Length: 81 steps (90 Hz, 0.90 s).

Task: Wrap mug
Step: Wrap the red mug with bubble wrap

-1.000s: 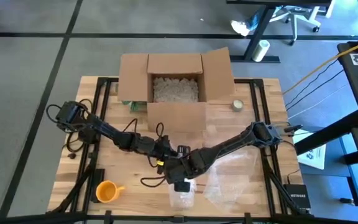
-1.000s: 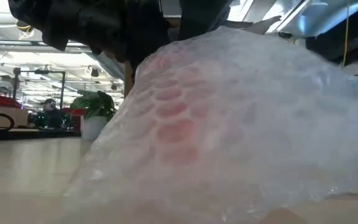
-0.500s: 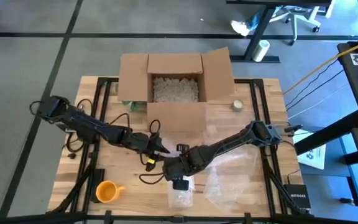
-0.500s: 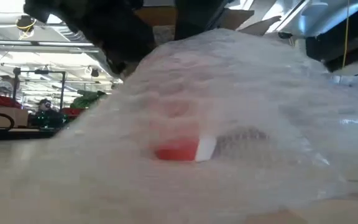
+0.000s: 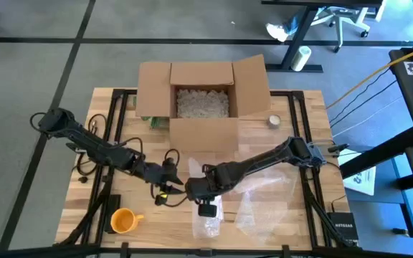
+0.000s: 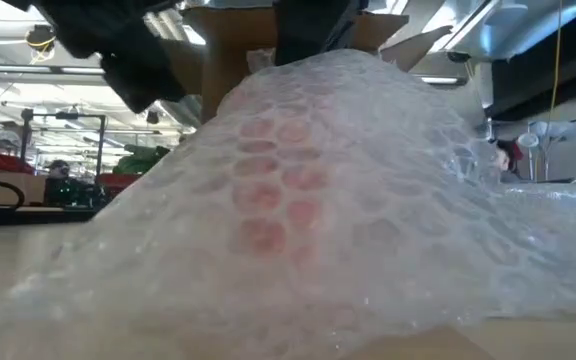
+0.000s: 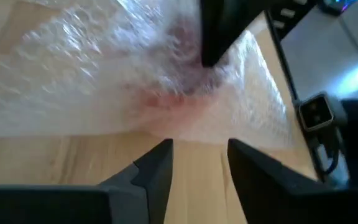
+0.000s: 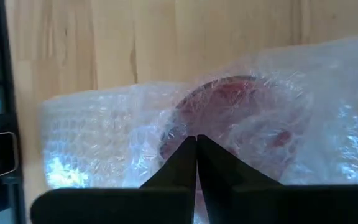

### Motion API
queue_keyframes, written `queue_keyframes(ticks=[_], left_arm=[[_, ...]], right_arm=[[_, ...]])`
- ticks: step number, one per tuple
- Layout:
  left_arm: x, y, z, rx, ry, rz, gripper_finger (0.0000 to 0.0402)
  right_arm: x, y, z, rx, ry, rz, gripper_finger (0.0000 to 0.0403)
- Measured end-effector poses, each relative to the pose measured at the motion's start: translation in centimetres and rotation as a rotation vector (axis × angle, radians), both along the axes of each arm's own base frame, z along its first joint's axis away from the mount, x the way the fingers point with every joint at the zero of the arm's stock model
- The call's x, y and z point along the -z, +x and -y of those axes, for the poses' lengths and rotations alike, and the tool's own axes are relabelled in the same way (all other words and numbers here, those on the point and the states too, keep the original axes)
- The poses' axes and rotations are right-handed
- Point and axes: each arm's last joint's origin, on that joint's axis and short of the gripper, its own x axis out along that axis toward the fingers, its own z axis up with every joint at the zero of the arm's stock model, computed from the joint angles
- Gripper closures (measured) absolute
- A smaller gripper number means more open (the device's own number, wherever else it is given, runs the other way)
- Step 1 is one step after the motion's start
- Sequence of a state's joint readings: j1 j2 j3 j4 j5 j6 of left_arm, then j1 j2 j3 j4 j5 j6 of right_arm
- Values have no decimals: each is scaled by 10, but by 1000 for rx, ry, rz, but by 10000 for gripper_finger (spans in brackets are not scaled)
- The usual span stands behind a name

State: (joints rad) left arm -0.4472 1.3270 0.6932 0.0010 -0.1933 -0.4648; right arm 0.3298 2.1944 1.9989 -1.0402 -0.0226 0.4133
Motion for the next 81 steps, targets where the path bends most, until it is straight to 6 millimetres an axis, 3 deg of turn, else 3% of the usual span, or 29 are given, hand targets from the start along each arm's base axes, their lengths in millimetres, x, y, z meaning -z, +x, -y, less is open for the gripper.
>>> queue_keyframes(ticks=[25,40,63,81], left_arm=[[23,-24,19,-138,-1,124,264],[35,-35,22,-221,-27,181,264],[50,-26,32,-231,-80,229,264],[66,-10,38,-244,-139,304,264]], right_arm=[[7,8,16,34,35,-24,403],[33,17,16,19,80,-52,403],[46,23,13,20,103,-57,403],[47,26,18,259,4,-10,403]])
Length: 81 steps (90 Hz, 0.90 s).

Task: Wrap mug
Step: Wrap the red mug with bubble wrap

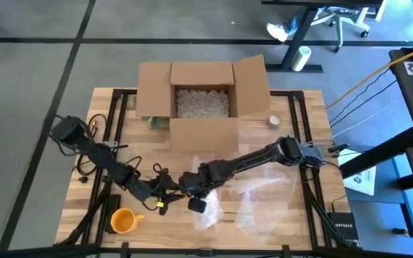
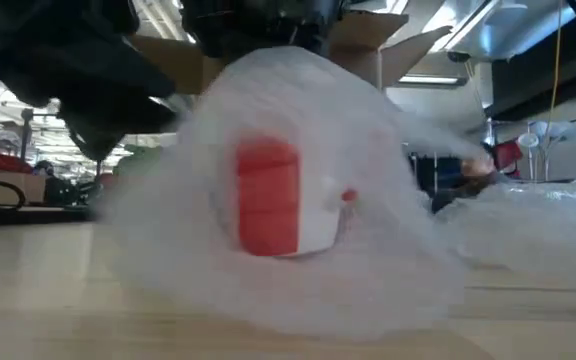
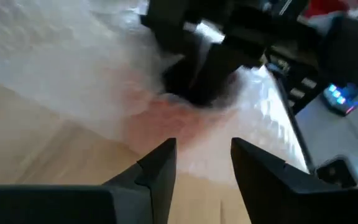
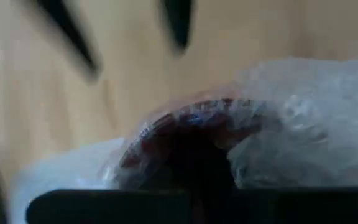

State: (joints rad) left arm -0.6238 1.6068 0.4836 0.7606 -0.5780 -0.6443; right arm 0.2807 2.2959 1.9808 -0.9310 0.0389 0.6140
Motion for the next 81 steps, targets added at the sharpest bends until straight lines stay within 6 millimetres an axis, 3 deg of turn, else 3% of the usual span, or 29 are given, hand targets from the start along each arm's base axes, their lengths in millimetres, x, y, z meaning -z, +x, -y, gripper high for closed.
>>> queue_keyframes(ticks=[14,32,55,81], left_arm=[[6,3,2,21,-18,-25,266],[5,-1,9,97,-51,-35,275],[-1,3,6,50,-20,30,284],[-14,13,8,10,105,94,285]], right_arm=[[1,1,6,176,-61,25,403],[0,5,7,271,-84,86,403],[-2,14,7,305,-49,179,403],[-4,14,5,286,-11,170,403]])
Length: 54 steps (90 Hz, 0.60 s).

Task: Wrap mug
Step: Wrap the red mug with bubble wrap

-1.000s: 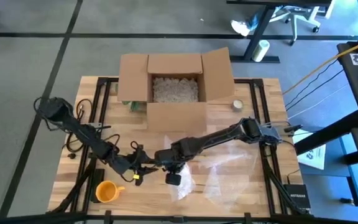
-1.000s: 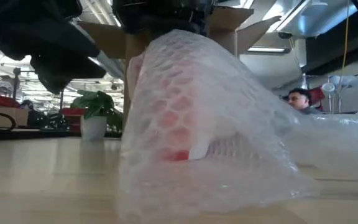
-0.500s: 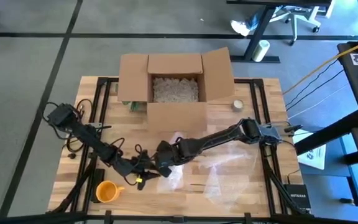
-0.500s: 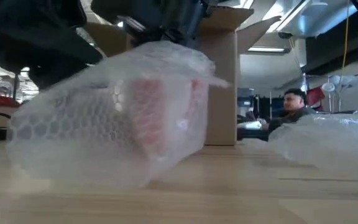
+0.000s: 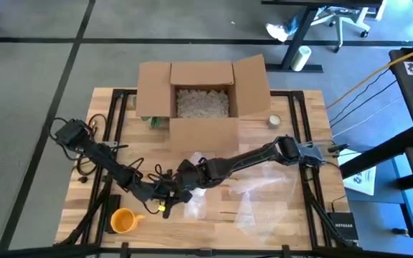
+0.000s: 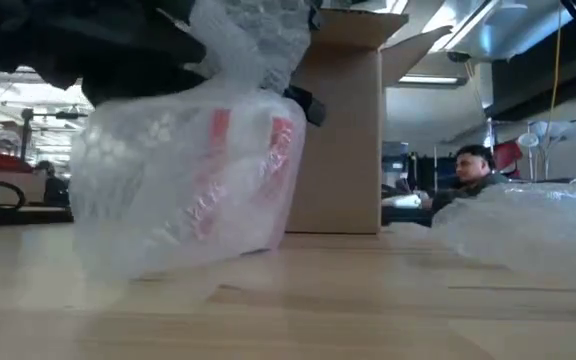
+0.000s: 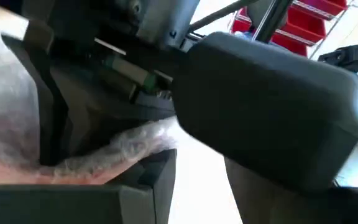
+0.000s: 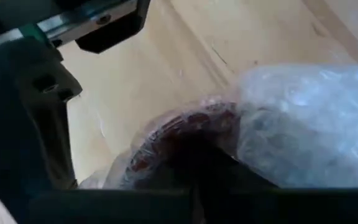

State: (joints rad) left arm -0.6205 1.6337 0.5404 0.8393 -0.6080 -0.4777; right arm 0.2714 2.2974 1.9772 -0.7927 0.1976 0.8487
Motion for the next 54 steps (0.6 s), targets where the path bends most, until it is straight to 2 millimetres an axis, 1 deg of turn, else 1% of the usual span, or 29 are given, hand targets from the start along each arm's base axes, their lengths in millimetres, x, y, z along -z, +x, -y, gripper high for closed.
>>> queue_keyframes(ticks=[17,27,36,54], left_arm=[[-1,0,0,-11,12,6,285],[0,1,0,-24,-3,-3,285],[0,0,-1,-30,2,-4,285],[1,0,-2,-55,33,-11,285]], right_arm=[[0,-1,0,-5,19,-13,403],[-6,-4,0,-22,23,-24,403],[-16,-9,0,-36,35,-31,403],[-45,-21,-1,-51,52,0,403]])
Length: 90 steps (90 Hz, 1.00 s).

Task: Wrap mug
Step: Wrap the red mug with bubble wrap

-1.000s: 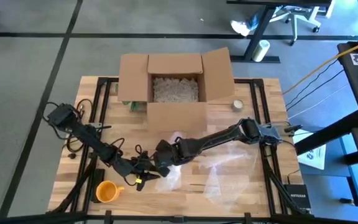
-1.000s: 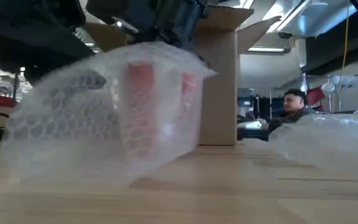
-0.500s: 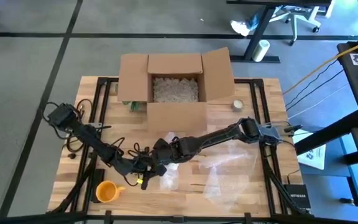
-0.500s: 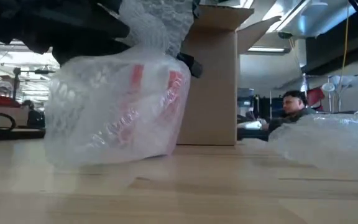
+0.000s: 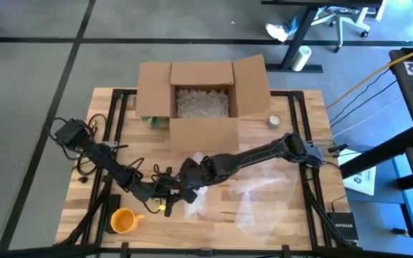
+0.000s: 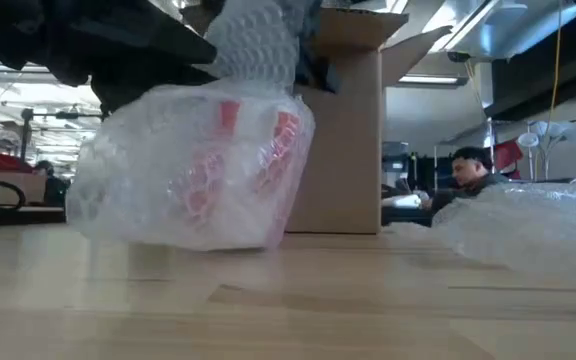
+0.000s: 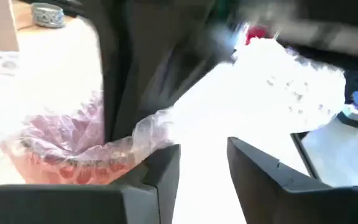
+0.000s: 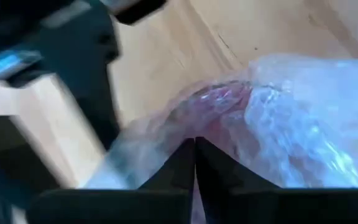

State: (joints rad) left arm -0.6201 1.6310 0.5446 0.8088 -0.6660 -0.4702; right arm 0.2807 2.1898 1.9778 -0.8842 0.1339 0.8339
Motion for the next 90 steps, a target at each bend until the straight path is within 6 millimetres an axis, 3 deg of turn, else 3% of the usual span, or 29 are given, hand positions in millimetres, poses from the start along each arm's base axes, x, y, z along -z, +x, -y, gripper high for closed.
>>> queue_keyframes(ticks=[32,54,70,90], left_arm=[[1,0,-1,-33,14,-5,285],[1,1,-5,-49,16,-6,285],[1,4,-8,-67,5,-3,285],[1,3,-8,-70,-7,-3,285]], right_arm=[[-39,-21,1,-49,13,24,403],[-70,-31,-25,-169,-16,201,403],[-61,-33,-42,-265,63,162,403],[-38,-36,-31,-167,-22,0,403]])
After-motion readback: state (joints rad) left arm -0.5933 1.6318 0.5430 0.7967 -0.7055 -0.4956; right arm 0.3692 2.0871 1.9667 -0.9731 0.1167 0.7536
